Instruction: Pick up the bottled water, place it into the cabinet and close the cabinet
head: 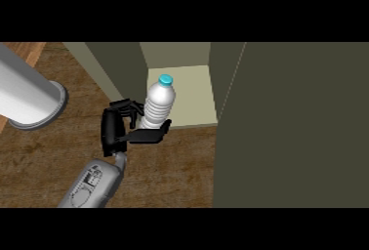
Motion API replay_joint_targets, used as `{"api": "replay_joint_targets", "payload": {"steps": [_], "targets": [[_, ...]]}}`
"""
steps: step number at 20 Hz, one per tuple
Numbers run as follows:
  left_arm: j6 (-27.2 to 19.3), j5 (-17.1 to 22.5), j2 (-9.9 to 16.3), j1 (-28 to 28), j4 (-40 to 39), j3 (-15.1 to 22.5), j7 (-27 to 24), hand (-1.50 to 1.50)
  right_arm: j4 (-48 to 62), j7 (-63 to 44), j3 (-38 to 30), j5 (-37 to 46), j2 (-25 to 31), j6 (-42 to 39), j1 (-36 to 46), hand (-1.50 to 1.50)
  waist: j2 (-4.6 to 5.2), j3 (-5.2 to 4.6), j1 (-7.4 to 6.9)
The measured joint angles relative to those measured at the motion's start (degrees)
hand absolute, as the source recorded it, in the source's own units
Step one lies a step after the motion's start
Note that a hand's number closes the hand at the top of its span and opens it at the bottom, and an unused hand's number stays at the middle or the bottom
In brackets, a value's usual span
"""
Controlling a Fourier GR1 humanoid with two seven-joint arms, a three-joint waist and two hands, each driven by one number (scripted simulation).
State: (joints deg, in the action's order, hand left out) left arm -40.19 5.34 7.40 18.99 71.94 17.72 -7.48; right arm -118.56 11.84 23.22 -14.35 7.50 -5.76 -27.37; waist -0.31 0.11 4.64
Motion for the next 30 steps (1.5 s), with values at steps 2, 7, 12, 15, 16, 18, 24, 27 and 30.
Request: {"api": "replay_joint_targets", "payload": {"steps": [2,7,12,15,16,18,24,27,30], "targets": [[-1.4,-1.6,0.8,0.1,-0.2,1.1,0.5,1.5,-0.1,-0.1,-0.3,-0.2,0.4,-0.3,0.3,-1.5,0.0,0.05,0.32],[-5.4,-5.3,2.2,0.6,-1.5,3.4,1.3,-1.5,0.1,0.4,0.1,-0.3,0.6,-0.9,-0.5,-1.5,-0.07,0.18,0.95],[-7.6,-8.6,3.9,1.6,-2.5,5.6,1.6,-1.5,0.2,0.3,0.1,-0.4,0.5,-0.8,-0.1,-1.5,-0.11,0.4,0.98],[-7.9,-9.8,4.5,2.0,-2.8,7.1,2.5,-1.5,0.3,0.3,0.1,-0.3,0.3,-0.7,0.1,-1.5,-0.09,0.48,0.94],[-8.3,-10.3,4.6,2.2,-3.1,7.5,2.9,-1.5,0.5,0.6,0.1,-0.2,0.2,-0.6,0.2,-1.5,-0.08,0.53,0.99],[-8.8,-10.8,4.6,2.4,-3.4,8.0,3.3,-1.5,0.3,0.7,0.1,-0.1,0.3,-0.7,0.2,-1.5,-0.04,0.6,1.12],[-9.2,-10.5,4.5,3.3,-3.9,8.9,4.7,-1.5,1.0,0.7,0.3,0.0,0.1,-0.7,0.8,-1.5,0.07,0.53,0.83],[-8.4,-9.5,4.7,3.1,-3.4,9.3,4.0,-1.5,1.4,1.1,0.4,0.0,0.1,-0.9,0.7,-1.5,0.12,0.45,0.59],[-6.4,-7.1,4.4,2.9,-3.0,8.8,2.3,-1.5,0.8,1.1,0.3,0.1,0.2,-0.7,0.4,-1.5,0.26,0.27,0.31]]}}
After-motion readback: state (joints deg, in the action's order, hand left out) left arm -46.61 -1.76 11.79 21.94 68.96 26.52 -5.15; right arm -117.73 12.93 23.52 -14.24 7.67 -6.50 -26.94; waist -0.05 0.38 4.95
